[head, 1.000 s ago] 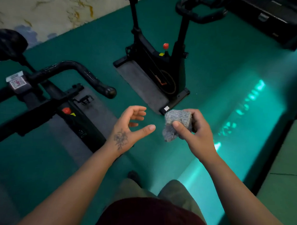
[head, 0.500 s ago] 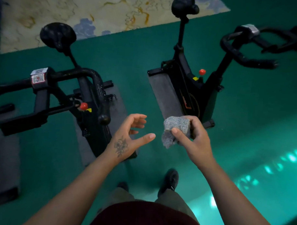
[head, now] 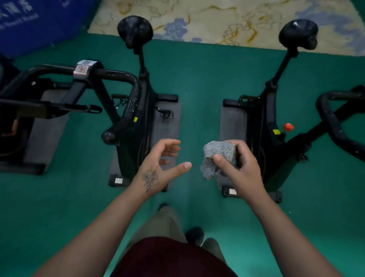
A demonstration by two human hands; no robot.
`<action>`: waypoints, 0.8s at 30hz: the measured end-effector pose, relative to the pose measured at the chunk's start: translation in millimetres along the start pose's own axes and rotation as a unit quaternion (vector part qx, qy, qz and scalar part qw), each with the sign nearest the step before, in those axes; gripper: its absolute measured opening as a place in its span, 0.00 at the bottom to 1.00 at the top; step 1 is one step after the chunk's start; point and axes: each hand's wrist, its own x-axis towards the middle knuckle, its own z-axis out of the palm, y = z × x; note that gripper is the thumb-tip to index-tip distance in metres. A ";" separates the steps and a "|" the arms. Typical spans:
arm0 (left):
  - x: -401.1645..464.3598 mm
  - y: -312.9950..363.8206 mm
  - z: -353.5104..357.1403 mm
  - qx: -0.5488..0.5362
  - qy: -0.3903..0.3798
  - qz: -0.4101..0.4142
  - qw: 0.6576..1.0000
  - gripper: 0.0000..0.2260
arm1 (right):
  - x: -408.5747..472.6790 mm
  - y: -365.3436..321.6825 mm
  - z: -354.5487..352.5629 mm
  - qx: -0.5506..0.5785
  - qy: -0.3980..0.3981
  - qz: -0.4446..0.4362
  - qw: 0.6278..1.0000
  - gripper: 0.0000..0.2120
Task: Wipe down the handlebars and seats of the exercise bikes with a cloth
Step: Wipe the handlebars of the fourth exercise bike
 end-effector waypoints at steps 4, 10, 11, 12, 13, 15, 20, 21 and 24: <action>13.8 -1.3 -5.6 -0.013 0.052 -0.005 0.999 0.31 | 36.8 -1.0 8.9 0.000 -0.058 -0.011 0.998 0.16; 55.0 -13.2 -14.1 -0.027 0.103 -0.014 0.994 0.30 | 105.6 -3.2 25.6 -0.025 -0.122 -0.042 0.991 0.19; 64.1 -15.0 -14.8 -0.031 0.112 -0.015 0.993 0.30 | 117.9 -3.3 26.9 -0.027 -0.130 -0.045 0.990 0.19; 74.1 -16.4 -15.3 -0.037 0.122 -0.015 0.992 0.31 | 130.5 -3.0 27.7 -0.032 -0.137 -0.049 0.989 0.19; 83.9 -17.2 -15.6 -0.044 0.129 -0.015 0.991 0.31 | 143.1 -2.8 28.3 -0.039 -0.146 -0.051 0.987 0.20; 102.0 -17.3 -17.0 -0.053 0.138 -0.019 0.989 0.30 | 167.9 -4.1 29.5 -0.048 -0.161 -0.052 0.984 0.21; 137.9 -6.2 -26.0 -0.053 0.135 -0.026 0.989 0.31 | 227.9 -14.1 37.6 -0.036 -0.169 -0.062 0.983 0.16; 143.0 -2.9 -28.6 -0.050 0.137 -0.026 0.989 0.31 | 238.1 -16.6 40.8 -0.031 -0.173 -0.064 0.982 0.17; 155.5 5.4 -35.4 -0.055 0.163 -0.028 0.985 0.31 | 267.8 -24.1 52.0 -0.019 -0.190 -0.076 0.979 0.20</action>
